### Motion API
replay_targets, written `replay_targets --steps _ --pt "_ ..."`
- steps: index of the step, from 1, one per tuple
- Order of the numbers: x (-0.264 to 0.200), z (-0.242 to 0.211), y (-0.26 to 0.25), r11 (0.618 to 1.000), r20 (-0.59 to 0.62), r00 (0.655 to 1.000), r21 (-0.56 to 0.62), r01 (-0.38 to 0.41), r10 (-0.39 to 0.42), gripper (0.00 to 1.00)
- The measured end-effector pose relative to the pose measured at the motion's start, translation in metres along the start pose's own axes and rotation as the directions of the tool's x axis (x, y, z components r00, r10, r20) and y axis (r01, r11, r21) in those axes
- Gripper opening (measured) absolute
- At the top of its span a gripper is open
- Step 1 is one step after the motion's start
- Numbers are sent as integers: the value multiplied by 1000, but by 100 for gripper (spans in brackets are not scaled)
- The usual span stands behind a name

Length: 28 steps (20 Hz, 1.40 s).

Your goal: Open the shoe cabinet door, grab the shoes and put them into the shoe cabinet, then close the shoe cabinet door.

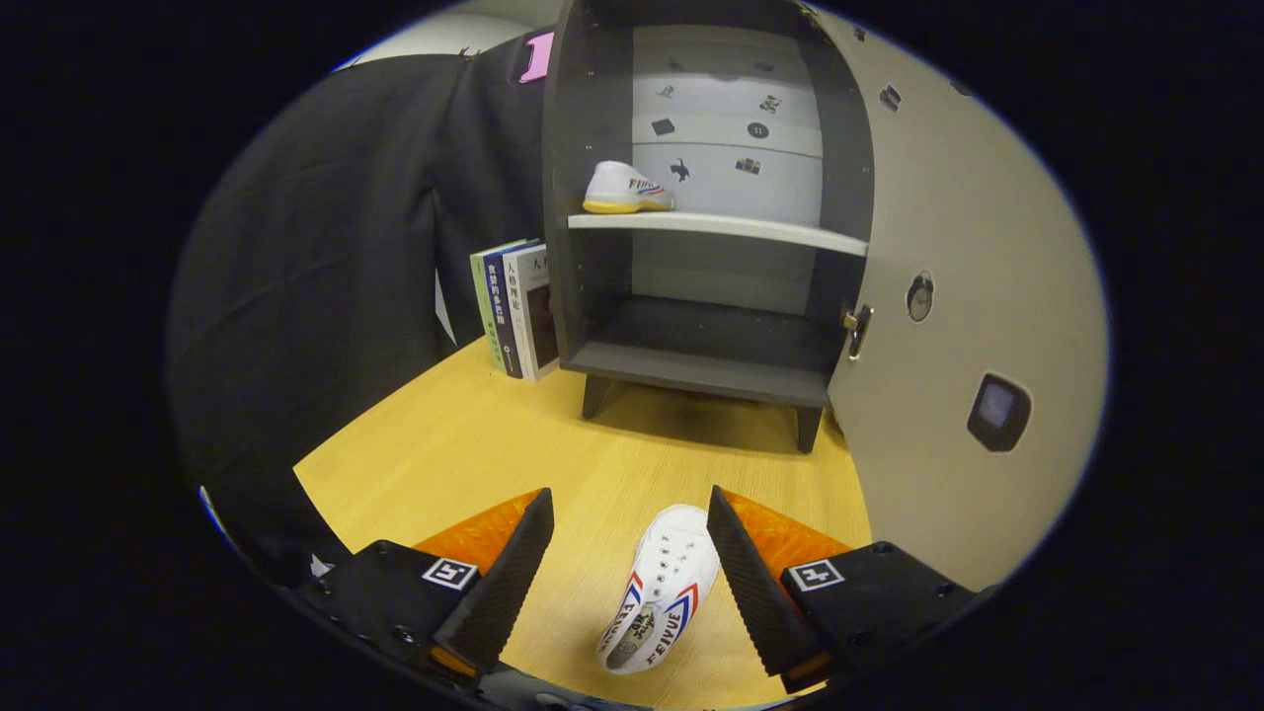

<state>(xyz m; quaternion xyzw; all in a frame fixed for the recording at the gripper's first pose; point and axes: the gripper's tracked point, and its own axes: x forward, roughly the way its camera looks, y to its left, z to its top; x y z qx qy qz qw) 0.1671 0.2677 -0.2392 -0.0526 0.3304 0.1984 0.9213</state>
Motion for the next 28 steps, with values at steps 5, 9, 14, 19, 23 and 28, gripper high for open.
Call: replay_targets --steps 5,9,14,19,23,28 --pt "31 -45 2 1000 -122 993 -17 -2 0 98" --pt "51 -77 1 1000 -216 976 -17 3 -7 95" --pt "67 -113 -3 1000 -343 939 -9 18 -20 86" --pt "77 -131 2 1000 -406 914 -17 7 -13 86" --pt "84 -131 -3 999 -405 913 -15 51 -53 84" --pt "88 -137 -8 992 -423 899 -98 78 -113 63"
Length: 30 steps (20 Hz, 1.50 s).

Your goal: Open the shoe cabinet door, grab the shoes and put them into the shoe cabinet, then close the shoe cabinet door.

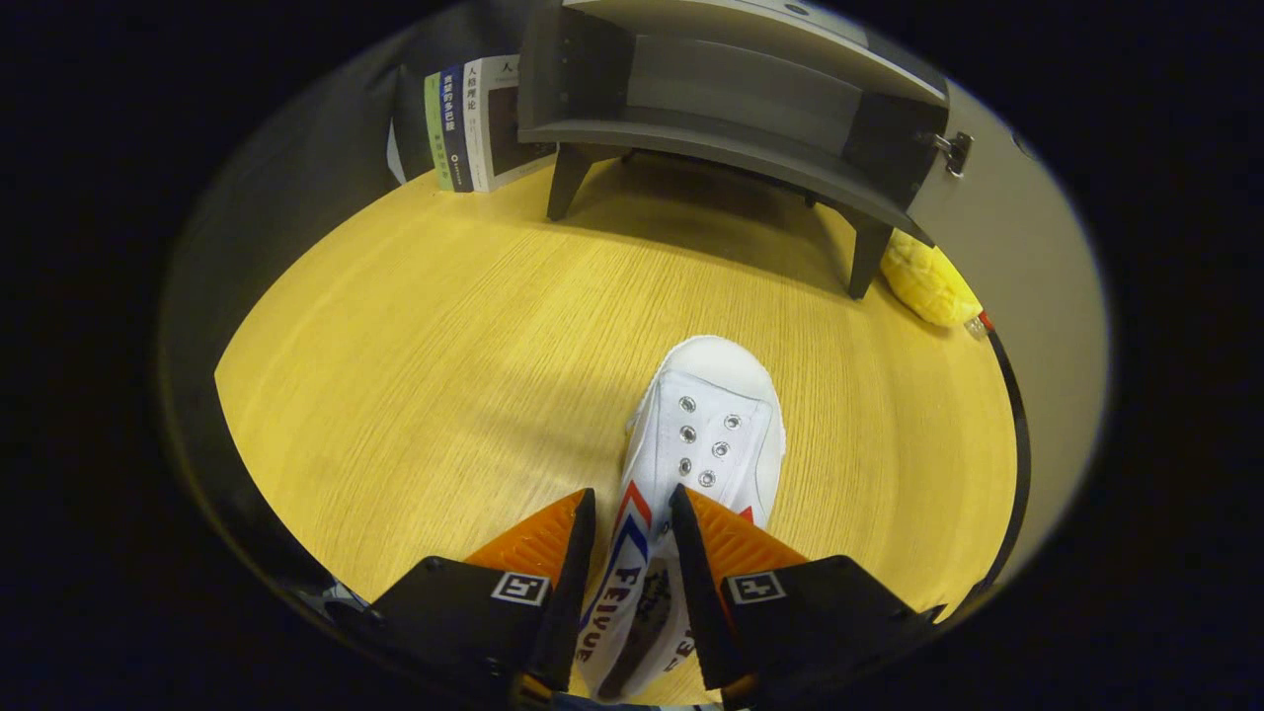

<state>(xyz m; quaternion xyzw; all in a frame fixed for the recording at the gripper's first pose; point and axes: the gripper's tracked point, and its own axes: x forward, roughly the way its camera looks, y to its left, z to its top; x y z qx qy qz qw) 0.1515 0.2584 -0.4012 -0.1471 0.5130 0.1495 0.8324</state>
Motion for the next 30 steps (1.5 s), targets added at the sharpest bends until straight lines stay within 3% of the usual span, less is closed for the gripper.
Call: replay_targets --steps 3,5,7,9,13,22,30 --pt "0 1 -7 994 -10 998 -91 54 -55 51" --pt "3 0 -6 996 11 998 -62 66 -66 27" --pt "-3 6 -2 997 38 998 -62 54 -52 27" --pt "2 2 -2 1000 34 999 -12 21 -20 6" --pt "-3 2 -7 990 60 995 112 -83 77 6" --pt "-34 31 -5 965 186 971 188 -184 149 6" --pt "-78 107 -5 952 337 924 177 -251 181 6"
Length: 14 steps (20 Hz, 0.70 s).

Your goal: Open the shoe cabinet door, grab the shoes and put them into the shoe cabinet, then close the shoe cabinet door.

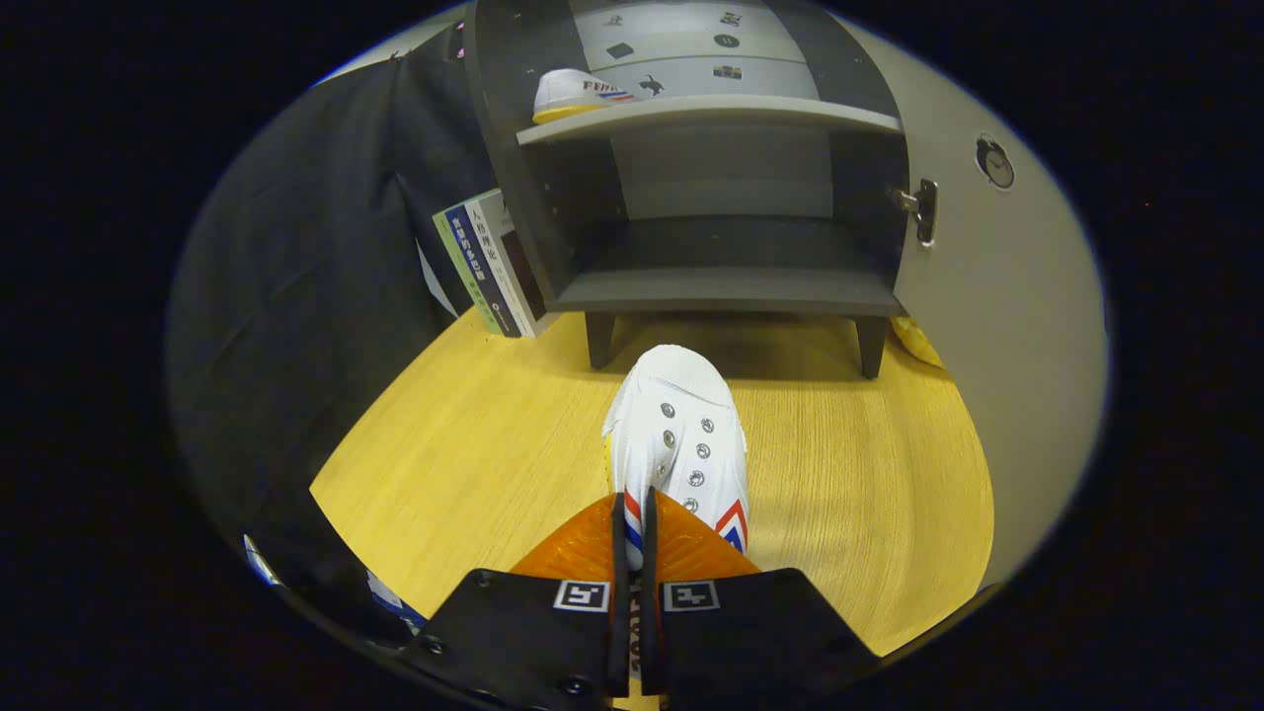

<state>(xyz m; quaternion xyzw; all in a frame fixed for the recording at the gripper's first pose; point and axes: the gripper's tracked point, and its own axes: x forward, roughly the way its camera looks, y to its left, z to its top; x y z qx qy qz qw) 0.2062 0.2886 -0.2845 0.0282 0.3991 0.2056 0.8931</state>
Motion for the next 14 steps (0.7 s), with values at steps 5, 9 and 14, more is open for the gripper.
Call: replay_targets --steps 5,9,14 --pt "-16 66 12 999 106 994 9 -37 36 6" --pt "-30 121 17 999 188 981 0 -54 53 6" --pt "-47 190 17 997 305 950 14 -74 66 6"
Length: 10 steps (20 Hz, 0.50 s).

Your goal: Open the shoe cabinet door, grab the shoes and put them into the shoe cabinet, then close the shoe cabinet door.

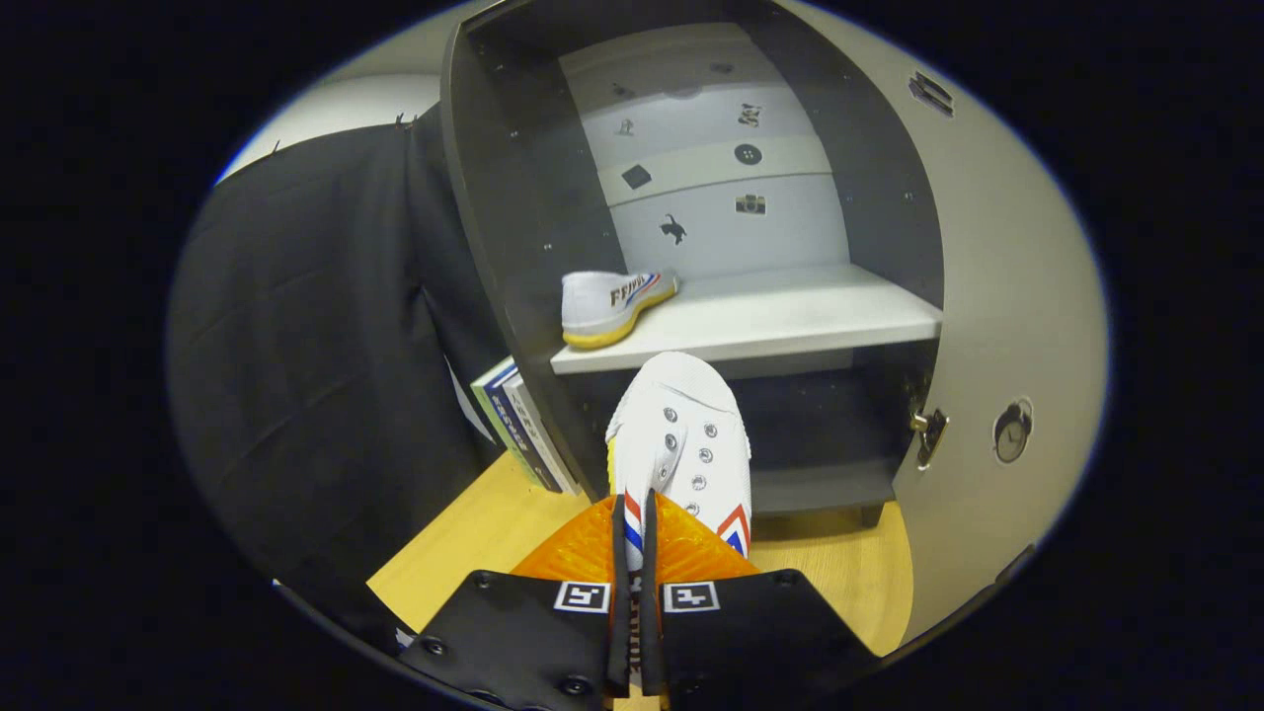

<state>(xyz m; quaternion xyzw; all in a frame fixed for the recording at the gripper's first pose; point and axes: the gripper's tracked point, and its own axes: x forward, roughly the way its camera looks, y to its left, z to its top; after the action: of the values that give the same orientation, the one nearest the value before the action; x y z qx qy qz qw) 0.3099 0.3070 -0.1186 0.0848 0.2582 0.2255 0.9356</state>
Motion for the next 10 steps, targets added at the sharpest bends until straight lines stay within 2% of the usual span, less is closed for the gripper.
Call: replay_targets --steps 4,10 --pt "6 54 2 1000 94 995 6 -15 15 6" --pt "36 127 -14 999 195 981 42 1 -9 5"
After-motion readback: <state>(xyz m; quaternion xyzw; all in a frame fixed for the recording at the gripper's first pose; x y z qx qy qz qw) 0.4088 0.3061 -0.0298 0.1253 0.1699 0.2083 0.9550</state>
